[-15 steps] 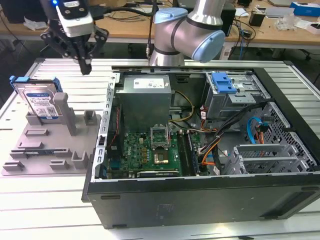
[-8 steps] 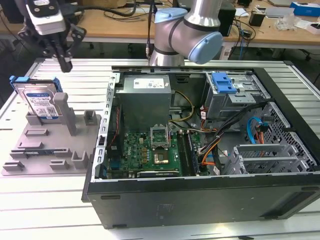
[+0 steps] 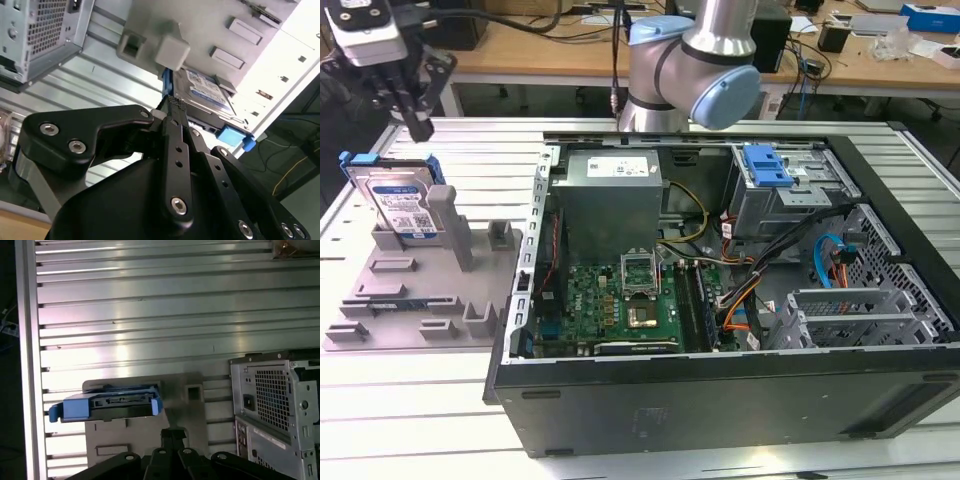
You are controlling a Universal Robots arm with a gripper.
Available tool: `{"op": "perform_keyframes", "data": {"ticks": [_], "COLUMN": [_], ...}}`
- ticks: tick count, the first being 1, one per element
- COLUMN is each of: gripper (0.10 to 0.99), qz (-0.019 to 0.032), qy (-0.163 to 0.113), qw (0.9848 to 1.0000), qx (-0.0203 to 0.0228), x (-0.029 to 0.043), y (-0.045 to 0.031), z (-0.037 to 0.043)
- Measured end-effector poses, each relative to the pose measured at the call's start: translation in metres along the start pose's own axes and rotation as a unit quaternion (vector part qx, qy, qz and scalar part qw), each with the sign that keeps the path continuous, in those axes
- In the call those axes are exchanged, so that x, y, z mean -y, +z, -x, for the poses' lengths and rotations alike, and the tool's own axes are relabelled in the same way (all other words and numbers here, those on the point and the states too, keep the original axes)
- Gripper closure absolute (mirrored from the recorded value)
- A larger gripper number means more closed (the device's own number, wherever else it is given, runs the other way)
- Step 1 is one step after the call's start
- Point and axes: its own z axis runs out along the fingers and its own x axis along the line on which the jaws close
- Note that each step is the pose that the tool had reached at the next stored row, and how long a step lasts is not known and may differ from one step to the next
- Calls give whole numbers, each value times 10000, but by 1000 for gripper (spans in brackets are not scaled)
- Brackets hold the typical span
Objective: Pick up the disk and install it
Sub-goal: 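Reach for the disk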
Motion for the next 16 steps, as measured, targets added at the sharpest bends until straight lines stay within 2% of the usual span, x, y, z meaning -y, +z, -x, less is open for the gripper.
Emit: {"op": "perform_keyframes", "data": {"ticks": [6,7,16], "gripper": [980,980,980], "qz": [0,0,0], "qy": [-1,-1,-1], "qw": [10000,10000,10000], "qx": [0,0,0], "x": [-93,-102,-117], "y": [18,19,21], "z": [-264,-284,-297]}}
